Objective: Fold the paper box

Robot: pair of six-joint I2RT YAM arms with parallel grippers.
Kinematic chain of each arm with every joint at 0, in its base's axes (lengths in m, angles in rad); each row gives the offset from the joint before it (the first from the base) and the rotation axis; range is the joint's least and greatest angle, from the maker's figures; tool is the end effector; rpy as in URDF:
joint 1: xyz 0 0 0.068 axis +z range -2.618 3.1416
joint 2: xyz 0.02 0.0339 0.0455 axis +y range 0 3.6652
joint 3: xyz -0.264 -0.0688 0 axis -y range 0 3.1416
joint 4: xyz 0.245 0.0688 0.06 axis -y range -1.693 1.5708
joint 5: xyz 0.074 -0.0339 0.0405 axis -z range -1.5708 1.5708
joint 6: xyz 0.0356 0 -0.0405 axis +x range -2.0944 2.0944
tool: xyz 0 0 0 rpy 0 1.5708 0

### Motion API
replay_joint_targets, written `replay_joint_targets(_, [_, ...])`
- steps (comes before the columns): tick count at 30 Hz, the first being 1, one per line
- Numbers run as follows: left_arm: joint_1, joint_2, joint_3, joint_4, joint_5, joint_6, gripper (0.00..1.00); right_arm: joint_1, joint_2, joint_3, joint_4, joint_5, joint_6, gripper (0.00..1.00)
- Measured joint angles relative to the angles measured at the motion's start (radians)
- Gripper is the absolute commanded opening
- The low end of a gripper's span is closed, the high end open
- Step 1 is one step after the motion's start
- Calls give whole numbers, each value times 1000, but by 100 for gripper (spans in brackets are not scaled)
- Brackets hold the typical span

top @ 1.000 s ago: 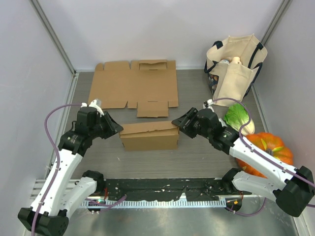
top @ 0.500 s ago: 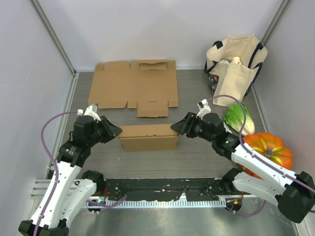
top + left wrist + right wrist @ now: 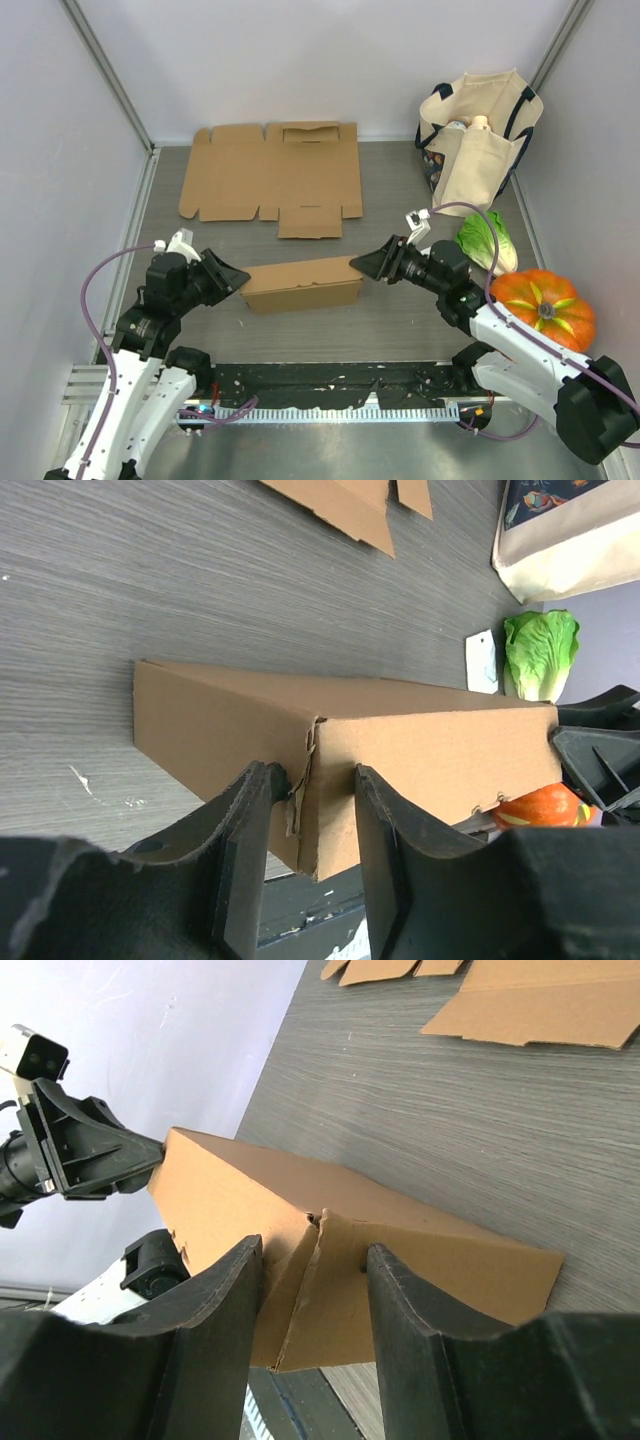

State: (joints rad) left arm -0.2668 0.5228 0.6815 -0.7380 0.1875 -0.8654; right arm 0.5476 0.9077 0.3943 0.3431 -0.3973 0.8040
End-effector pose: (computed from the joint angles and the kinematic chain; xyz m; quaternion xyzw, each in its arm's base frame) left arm 0.1091 -0.0367 0.2836 -0.2157 0.8499 -0.3235 0.3556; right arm 0.1684 0.1188 0.2354 -0.0303 0.7598 0.5129 0.3985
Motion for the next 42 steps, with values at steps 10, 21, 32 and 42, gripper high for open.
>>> replay_joint_targets(10, [0,-45,-45,44,0,-58,24,-69,-47,-98,113,-148,52,9])
replay_joint_targets(21, [3,-99,-95,94,-8,-109,19,-73,-63,-145,183,-161,37,46])
replay_joint_targets(32, [5,-29,-82,132,-12,-117,16,-69,-60,26,-206,-225,-47,60])
replay_joint_targets(42, [5,-35,-77,105,7,-117,15,-114,-23,-85,48,-232,53,11])
